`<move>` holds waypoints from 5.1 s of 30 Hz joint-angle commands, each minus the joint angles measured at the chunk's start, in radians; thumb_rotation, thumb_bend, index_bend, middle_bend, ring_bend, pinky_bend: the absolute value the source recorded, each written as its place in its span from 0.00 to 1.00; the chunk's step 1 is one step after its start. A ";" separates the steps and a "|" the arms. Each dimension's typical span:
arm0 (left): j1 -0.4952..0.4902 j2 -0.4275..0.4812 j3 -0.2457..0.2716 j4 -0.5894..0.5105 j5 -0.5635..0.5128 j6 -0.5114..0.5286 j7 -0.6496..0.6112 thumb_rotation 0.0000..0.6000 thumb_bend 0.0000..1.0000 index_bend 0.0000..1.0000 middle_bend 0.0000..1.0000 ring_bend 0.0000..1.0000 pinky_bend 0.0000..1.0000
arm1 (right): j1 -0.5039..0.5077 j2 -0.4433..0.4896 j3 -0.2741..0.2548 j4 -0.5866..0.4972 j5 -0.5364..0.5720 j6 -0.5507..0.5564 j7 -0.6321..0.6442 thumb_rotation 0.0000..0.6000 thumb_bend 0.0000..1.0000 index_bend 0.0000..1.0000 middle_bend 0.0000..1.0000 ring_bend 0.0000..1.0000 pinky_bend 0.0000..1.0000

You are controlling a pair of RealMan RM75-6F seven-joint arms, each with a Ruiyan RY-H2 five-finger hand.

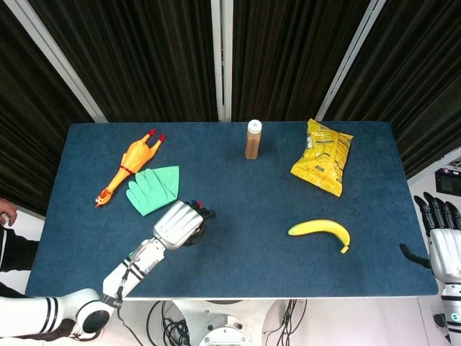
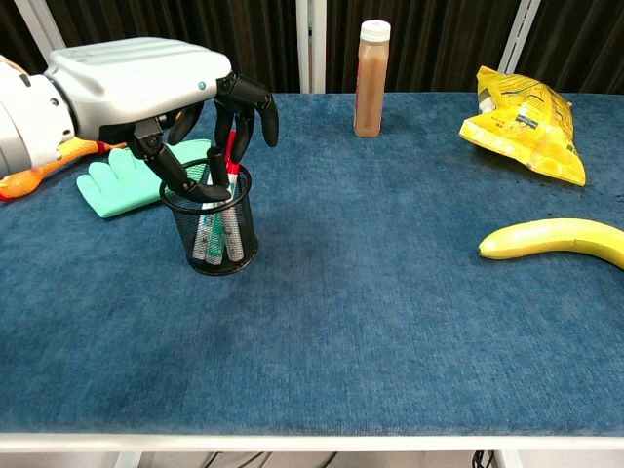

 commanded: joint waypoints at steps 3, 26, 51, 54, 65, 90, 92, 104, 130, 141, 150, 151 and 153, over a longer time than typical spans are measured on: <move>-0.002 -0.002 0.002 0.009 -0.011 0.002 0.010 1.00 0.25 0.39 0.52 0.49 0.69 | 0.001 0.003 0.001 -0.005 0.001 -0.001 -0.002 1.00 0.12 0.00 0.00 0.00 0.00; -0.027 0.001 0.012 0.013 -0.076 -0.026 0.039 1.00 0.30 0.48 0.53 0.54 0.75 | 0.003 0.006 0.000 0.001 0.030 -0.023 0.002 1.00 0.13 0.00 0.00 0.00 0.00; -0.047 0.022 0.026 -0.004 -0.108 -0.041 0.040 1.00 0.41 0.53 0.58 0.59 0.80 | 0.006 0.003 -0.001 0.003 0.043 -0.033 -0.001 1.00 0.13 0.00 0.00 0.00 0.00; -0.048 0.020 0.027 0.000 -0.098 -0.038 0.033 1.00 0.41 0.54 0.59 0.61 0.81 | 0.006 0.003 -0.001 0.004 0.044 -0.033 0.000 1.00 0.13 0.00 0.00 0.00 0.00; -0.048 0.031 0.024 -0.004 -0.050 -0.025 -0.008 1.00 0.41 0.57 0.62 0.64 0.84 | 0.006 0.003 0.001 0.005 0.045 -0.031 0.004 1.00 0.13 0.00 0.00 0.00 0.00; -0.014 0.260 -0.079 -0.245 0.026 0.103 -0.021 1.00 0.41 0.61 0.67 0.68 0.88 | 0.001 0.003 0.002 0.008 0.040 -0.020 0.013 1.00 0.13 0.00 0.00 0.00 0.00; -0.005 0.291 -0.086 -0.256 0.006 0.108 -0.028 1.00 0.41 0.61 0.67 0.68 0.88 | 0.001 0.003 0.003 0.008 0.042 -0.020 0.014 1.00 0.13 0.00 0.00 0.00 0.00; -0.033 0.375 -0.019 -0.181 -0.263 -0.052 0.057 1.00 0.41 0.61 0.67 0.68 0.88 | 0.002 -0.002 0.001 0.002 0.042 -0.021 -0.004 1.00 0.13 0.00 0.00 0.00 0.00; -0.177 0.281 0.100 -0.058 -0.523 -0.154 0.088 1.00 0.25 0.01 0.07 0.05 0.33 | 0.008 -0.010 0.007 0.018 0.066 -0.038 -0.002 1.00 0.13 0.00 0.00 0.00 0.00; -0.037 0.265 0.068 -0.029 -0.123 0.057 -0.129 1.00 0.16 0.00 0.00 0.00 0.07 | 0.007 -0.016 0.007 0.027 0.065 -0.036 0.003 1.00 0.13 0.00 0.00 0.00 0.00; 0.211 0.266 0.167 0.087 0.138 0.382 -0.286 1.00 0.16 0.00 0.00 0.00 0.06 | 0.000 -0.036 0.004 0.058 0.023 0.001 0.015 1.00 0.13 0.00 0.00 0.00 0.00; 0.245 0.262 0.183 0.106 0.142 0.407 -0.311 1.00 0.16 0.00 0.00 0.00 0.06 | 0.000 -0.040 0.001 0.060 0.017 0.003 0.009 1.00 0.13 0.00 0.00 0.00 0.00; 0.296 0.253 0.202 0.138 0.138 0.440 -0.342 1.00 0.16 0.00 0.00 0.00 0.06 | 0.001 -0.048 -0.004 0.062 0.004 0.005 0.001 1.00 0.13 0.00 0.00 0.00 0.00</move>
